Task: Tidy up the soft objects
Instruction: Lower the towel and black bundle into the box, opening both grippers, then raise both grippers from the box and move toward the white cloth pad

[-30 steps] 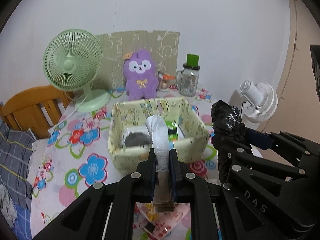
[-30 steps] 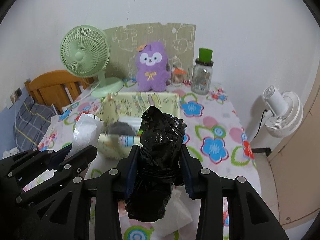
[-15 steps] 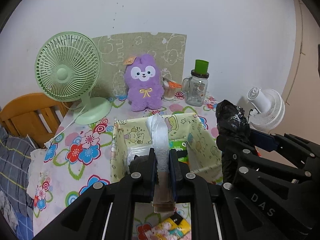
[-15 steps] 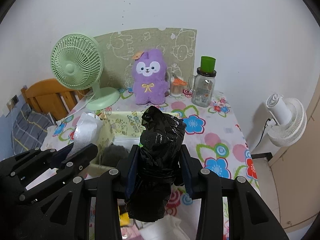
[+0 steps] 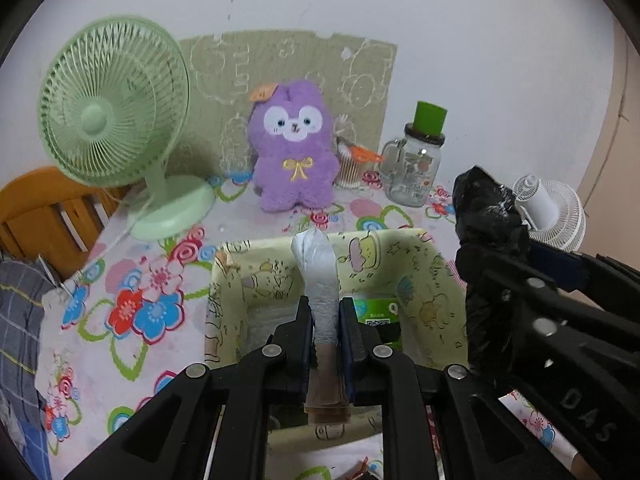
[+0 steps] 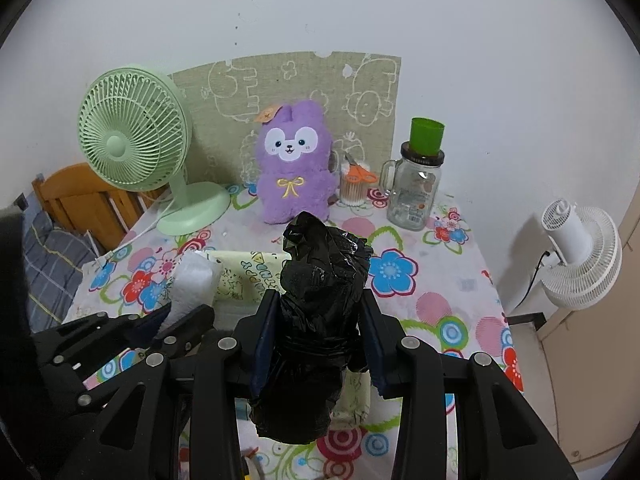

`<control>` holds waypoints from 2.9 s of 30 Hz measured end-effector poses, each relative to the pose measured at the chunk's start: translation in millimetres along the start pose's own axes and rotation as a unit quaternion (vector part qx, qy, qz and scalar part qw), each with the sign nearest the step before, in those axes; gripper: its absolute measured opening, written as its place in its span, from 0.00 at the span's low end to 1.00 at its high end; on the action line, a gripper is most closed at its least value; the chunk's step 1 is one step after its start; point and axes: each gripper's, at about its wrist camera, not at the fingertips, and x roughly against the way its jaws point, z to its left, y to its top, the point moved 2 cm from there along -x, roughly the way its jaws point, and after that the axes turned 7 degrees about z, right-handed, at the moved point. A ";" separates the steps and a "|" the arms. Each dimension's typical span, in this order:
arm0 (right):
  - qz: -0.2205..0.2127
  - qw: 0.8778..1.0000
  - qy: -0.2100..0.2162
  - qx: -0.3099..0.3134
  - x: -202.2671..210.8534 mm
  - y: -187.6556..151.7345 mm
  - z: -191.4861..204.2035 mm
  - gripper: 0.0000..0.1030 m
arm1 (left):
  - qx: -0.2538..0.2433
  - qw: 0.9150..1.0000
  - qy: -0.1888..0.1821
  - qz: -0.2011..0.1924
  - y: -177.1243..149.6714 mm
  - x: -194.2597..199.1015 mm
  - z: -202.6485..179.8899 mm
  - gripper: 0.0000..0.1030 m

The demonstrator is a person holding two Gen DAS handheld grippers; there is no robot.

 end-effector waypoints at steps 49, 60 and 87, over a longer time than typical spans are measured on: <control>-0.010 1.000 -0.003 -0.018 66.1 -47.5 -10.0 0.81 | -0.023 0.999 0.019 -0.033 -44.4 80.5 -25.4 0.99; -0.035 0.999 0.001 -0.003 108.1 -76.9 -3.7 0.88 | -0.026 0.998 0.023 -0.045 -72.1 116.8 -32.2 1.00; -0.036 0.999 0.008 0.034 104.2 -159.6 7.0 0.92 | 0.000 1.000 0.003 -0.031 -156.5 108.1 -25.8 1.00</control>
